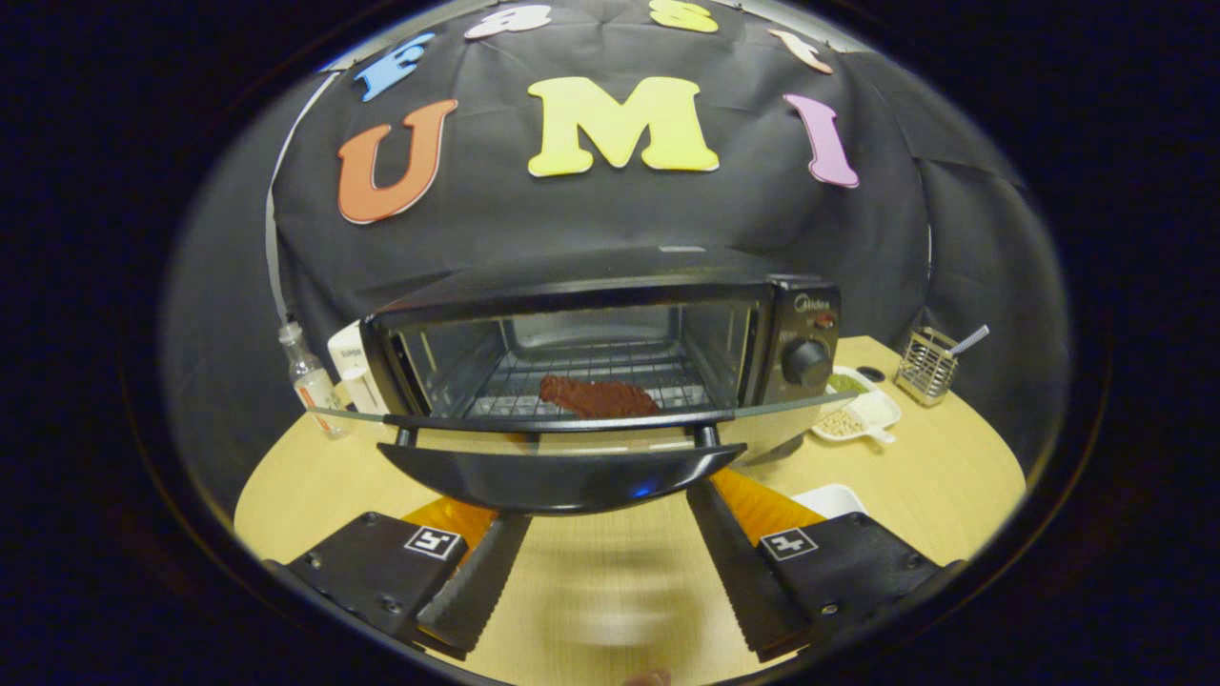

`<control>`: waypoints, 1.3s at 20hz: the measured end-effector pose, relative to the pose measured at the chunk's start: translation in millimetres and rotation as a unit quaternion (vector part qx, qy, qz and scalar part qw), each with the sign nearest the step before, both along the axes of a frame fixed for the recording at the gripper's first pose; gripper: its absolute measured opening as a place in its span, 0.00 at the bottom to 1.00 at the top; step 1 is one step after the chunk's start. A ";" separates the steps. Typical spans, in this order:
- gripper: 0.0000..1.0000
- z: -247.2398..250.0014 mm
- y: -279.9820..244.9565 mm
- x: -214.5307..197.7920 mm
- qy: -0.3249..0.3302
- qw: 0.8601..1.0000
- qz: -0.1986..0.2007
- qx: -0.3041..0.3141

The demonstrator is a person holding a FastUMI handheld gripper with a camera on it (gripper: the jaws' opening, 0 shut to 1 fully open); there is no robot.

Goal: Open the toaster oven, put the food inside, and close the toaster oven door.

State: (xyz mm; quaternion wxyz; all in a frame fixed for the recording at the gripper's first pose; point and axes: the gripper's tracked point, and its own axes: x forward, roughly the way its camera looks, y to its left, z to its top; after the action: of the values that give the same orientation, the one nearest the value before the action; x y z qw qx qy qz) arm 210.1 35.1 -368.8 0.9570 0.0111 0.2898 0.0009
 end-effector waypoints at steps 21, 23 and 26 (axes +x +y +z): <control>0.99 300.0 -19.4 -116.1 -0.216 0.976 0.001 -0.022; 0.99 319.9 -16.6 -137.1 -0.235 0.972 0.014 -0.021; 0.99 337.0 -16.7 -167.6 -0.249 0.968 0.028 -0.022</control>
State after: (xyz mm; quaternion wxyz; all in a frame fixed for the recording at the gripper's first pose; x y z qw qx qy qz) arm 42.5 18.4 -31.8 0.9987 -0.0186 0.0423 0.0237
